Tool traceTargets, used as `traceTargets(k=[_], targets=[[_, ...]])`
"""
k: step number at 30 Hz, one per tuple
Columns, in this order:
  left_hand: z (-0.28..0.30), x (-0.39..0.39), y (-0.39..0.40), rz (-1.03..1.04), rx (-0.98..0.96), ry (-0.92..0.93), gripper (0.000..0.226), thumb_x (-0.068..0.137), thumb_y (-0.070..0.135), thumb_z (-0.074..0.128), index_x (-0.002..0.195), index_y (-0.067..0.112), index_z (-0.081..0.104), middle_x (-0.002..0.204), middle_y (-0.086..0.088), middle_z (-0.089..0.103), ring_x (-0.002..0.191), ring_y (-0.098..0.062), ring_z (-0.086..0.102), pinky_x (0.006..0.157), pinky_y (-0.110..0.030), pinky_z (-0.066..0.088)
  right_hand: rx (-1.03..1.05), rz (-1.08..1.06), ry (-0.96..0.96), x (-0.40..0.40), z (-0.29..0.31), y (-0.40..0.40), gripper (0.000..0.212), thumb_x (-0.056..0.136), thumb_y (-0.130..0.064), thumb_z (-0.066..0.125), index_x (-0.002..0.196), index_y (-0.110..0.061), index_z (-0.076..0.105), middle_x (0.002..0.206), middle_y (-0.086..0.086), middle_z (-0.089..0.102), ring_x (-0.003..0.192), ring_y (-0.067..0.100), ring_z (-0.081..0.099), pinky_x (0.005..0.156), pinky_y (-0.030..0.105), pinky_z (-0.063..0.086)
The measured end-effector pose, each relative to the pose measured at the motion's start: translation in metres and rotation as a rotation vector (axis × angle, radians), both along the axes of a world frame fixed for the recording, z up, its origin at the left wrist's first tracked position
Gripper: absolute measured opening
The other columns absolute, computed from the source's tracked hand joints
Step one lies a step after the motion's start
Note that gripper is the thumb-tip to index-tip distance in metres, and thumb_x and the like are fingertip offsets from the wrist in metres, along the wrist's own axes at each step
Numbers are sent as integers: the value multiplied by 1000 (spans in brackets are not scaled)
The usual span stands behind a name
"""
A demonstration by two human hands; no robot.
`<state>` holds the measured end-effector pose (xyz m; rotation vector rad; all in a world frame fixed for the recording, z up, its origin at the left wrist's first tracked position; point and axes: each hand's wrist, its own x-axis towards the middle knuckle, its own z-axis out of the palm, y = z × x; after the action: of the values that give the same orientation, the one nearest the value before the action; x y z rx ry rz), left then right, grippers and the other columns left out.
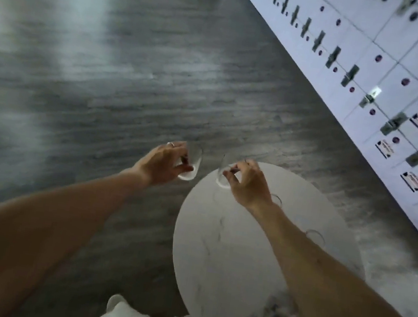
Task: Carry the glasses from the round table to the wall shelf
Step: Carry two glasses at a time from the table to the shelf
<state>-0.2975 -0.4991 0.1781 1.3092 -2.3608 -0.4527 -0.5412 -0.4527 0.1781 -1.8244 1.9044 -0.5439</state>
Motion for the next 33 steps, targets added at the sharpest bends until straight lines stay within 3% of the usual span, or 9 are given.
traceTargets(k=[6,11,19,24,28,33], targets=[[85,84,-59,170,-51,12,29,83,39,72,97,14,65,94,-10,68,78,-29,62,72,-34,48,-140,84,13,77,94,-74,28,93,-37,64,101,-10,68,110,17,64,102,31,60,78,27,36],[162,165,-89,223,-123,64,22,81,35,75,90,17,66,95,-8,69,87,-29,63,79,-36,50,-266,118,16,156,171,-117,27,92,-35,65,99,-9,69,109,19,65,104,33,59,78,25,35],[268,302,-111,366,-185,84,17,83,39,72,83,26,61,93,0,71,92,-20,67,81,-34,53,-427,187,-42,298,274,-173,21,88,-42,69,84,-21,65,91,6,70,94,27,64,80,31,49],[295,391,-107,506,-214,69,18,82,41,72,80,28,61,90,-2,73,89,-21,68,81,-38,55,-455,343,-90,397,300,-200,21,89,-41,69,84,-21,63,85,1,64,92,23,61,83,32,48],[296,467,-98,682,-219,46,18,80,42,72,77,29,61,89,-1,73,89,-20,67,75,-31,51,-453,487,-130,482,305,-220,21,88,-39,69,81,-21,62,80,1,64,89,25,63,79,32,49],[286,566,-84,934,-198,-11,20,79,47,72,75,30,61,83,8,68,85,-17,66,69,-27,45,-431,699,-148,589,295,-244,21,88,-39,69,83,-20,65,90,6,72,89,25,65,78,32,51]])
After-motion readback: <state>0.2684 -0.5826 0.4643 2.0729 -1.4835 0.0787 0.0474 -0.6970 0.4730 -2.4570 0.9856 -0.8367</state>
